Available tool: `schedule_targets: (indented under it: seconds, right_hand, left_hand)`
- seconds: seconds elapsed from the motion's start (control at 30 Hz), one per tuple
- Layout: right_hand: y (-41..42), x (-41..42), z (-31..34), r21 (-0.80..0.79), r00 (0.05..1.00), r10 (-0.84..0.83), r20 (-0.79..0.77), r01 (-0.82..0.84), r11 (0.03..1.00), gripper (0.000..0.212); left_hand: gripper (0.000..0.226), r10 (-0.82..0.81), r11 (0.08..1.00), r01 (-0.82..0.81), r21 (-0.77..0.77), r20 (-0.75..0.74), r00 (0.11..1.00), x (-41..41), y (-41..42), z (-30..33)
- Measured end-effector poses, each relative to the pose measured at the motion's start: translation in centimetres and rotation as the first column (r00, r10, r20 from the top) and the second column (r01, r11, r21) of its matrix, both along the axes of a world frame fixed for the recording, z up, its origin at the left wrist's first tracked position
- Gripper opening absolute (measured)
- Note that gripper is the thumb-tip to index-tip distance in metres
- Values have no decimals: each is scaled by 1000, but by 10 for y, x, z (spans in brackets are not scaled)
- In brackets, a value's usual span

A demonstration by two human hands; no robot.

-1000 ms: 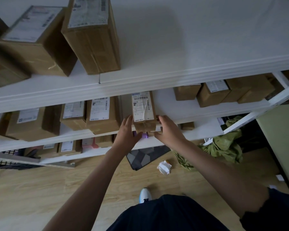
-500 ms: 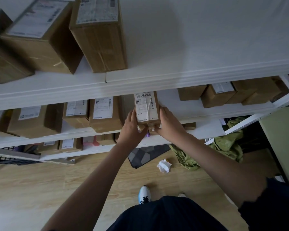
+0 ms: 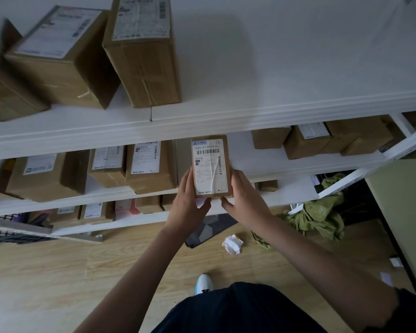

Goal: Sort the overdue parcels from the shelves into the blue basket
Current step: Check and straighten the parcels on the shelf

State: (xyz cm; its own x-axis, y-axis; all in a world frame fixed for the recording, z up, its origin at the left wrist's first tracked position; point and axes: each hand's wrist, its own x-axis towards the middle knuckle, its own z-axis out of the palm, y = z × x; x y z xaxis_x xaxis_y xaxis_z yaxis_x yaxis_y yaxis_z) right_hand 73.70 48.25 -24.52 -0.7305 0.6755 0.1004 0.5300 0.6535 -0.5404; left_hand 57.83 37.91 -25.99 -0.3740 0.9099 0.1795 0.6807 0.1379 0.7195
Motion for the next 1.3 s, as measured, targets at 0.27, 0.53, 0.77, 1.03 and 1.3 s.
schedule_targets:
  seconds: [0.27,0.53,0.77,1.03,1.3]
  right_hand:
    - [6,-5,-4,7,998,27,60,-27,1000,85]
    - [24,-30,-7,-5,968,96,233,-97,995,86]
    - [38,-63,-6,4,957,86,276,-90,996,83]
    - [58,-78,-5,-12,953,82,293,-82,997,67]
    - [82,-5,-17,-38,945,54,321,-45,998,70]
  left_hand:
    - [91,-3,1000,3,1,35,999,-7,2,-4]
    - [84,89,995,-82,-58,136,987,-25,3,-20]
    - [80,183,983,-175,-64,167,969,-41,17,-21]
    - [74,263,958,-244,-148,124,957,-54,39,-18]
    - [53,341,907,-292,-304,121,932,-18,12,-41]
